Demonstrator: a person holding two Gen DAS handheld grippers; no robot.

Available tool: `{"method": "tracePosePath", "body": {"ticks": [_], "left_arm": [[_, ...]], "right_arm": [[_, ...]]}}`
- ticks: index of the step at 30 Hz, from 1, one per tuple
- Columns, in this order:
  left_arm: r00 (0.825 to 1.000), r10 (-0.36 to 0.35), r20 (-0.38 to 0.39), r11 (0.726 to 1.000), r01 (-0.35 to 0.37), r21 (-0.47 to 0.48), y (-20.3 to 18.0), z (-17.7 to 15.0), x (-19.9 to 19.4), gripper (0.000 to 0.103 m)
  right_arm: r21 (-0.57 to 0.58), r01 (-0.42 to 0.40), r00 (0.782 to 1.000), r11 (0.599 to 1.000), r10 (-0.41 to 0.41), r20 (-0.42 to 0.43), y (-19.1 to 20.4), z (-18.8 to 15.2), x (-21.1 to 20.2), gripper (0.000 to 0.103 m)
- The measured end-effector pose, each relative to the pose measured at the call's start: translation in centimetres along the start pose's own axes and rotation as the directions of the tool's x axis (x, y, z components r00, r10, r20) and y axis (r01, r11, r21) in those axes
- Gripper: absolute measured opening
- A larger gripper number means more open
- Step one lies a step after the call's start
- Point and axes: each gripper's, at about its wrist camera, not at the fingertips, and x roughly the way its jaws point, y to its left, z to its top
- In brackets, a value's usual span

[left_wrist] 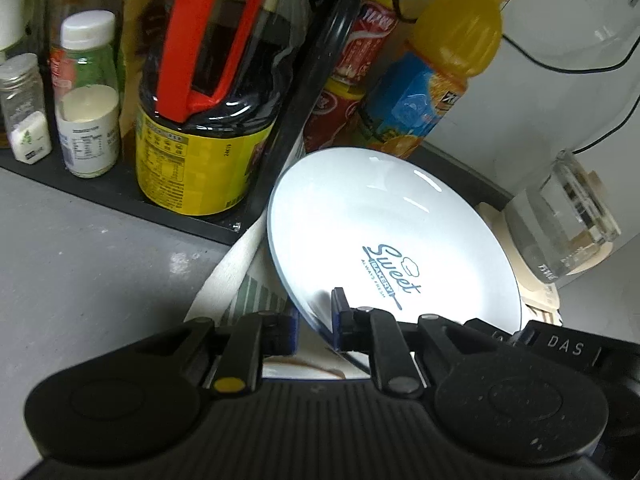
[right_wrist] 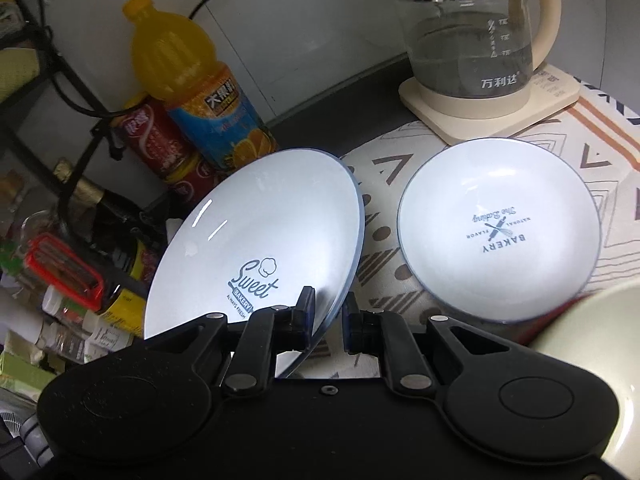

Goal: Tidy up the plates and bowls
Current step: 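Close both grippers on the rim of the white 'Sweet' plate, then lift the 'Sweet' plate with both grippers and carry it over the flower plate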

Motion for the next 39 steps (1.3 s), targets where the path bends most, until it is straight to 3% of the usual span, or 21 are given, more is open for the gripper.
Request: {"method": "tracePosePath", "body": {"ticks": [21,39], "left_arm": [[0.998,0.006,0.064,1.000,-0.005,-0.012,1.8,-5.3,-8.5,0.014],[0.997,0.042,0.069,0.998,-0.038,-0.053,5.3,-10.5,-13.2,0.014]], "right_arm": [[-0.070,-0.051,0.998,0.996,0.053,0.027,1.0,-6.5,-7.0,0.014],[-0.117,-0.066,0.998,0.991,0.065,-0.013,1.1,-11.9,-9.3,0.014]]}}
